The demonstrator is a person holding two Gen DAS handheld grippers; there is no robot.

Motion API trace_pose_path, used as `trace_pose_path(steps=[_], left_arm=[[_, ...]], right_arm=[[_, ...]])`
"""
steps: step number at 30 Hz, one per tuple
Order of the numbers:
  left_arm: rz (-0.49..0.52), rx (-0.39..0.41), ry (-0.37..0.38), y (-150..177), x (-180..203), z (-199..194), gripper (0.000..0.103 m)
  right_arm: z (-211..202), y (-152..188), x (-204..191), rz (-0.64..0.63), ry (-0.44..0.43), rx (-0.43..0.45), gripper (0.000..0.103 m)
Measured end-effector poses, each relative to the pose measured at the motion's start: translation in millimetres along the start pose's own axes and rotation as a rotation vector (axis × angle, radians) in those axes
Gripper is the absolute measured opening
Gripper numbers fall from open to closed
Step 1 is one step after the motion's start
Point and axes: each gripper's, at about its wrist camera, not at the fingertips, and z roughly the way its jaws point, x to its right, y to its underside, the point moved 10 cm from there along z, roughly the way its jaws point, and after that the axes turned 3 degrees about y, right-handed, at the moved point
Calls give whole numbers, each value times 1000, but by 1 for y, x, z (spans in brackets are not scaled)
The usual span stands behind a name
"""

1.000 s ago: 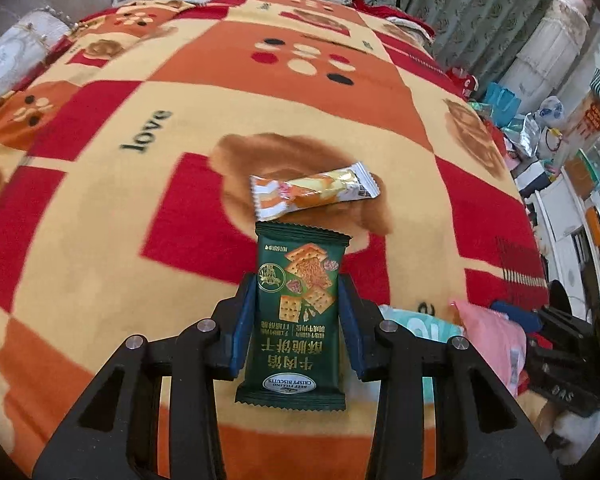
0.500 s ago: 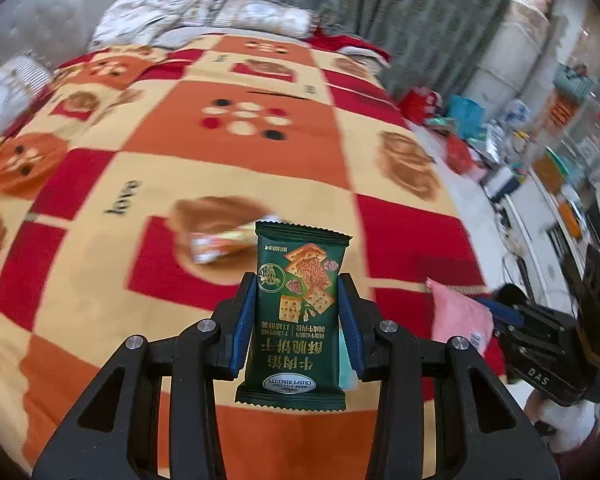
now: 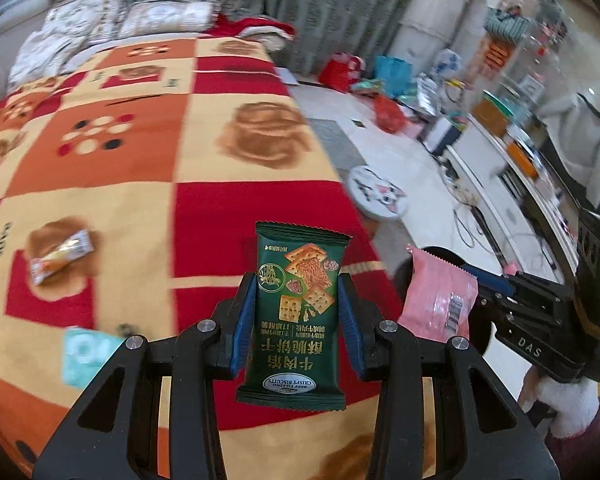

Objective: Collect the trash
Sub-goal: 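Carry the cracker packet and pink wrapper over the black bin with both tools, then open both grippers to drop the packet and wrapper into the bin, then move both open grippers back over the last items on the bed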

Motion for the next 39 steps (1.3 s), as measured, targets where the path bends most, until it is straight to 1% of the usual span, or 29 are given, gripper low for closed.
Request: trace_pose_path(steps=[1, 6, 10, 14, 17, 18, 19, 20, 21, 22, 26, 30, 39], left_arm=[[10, -6, 11, -1, 11, 5, 37], [37, -37, 65, -2, 58, 30, 37], [58, -65, 111, -3, 94, 51, 37], [61, -89, 134, -1, 115, 68, 37], [57, -116, 150, 0, 128, 81, 37], [52, -119, 161, 0, 130, 84, 38], [39, -127, 187, 1, 134, 87, 38], [32, -136, 199, 2, 136, 89, 39], [28, -143, 204, 2, 138, 92, 41], [29, -142, 206, 2, 140, 93, 44], [38, -139, 225, 2, 143, 91, 50], [36, -138, 216, 3, 136, 88, 51], [38, -87, 113, 4, 100, 68, 51]], right_arm=[[-3, 4, 17, 20, 22, -4, 17], [-11, 19, 74, 72, 110, -30, 17], [-10, 33, 109, 100, 166, -57, 17], [-3, 47, 136, 130, 208, -101, 17], [1, 52, 144, 143, 213, -118, 18], [2, 53, 145, 143, 218, -123, 24], [2, 54, 147, 143, 226, -129, 30], [2, 54, 147, 143, 227, -132, 45], [2, 55, 147, 142, 223, -131, 54], [0, 54, 149, 144, 221, -125, 56], [-1, 54, 149, 161, 208, -117, 57], [-2, 55, 146, 175, 195, -113, 57], [1, 49, 116, 164, 152, -100, 57]])
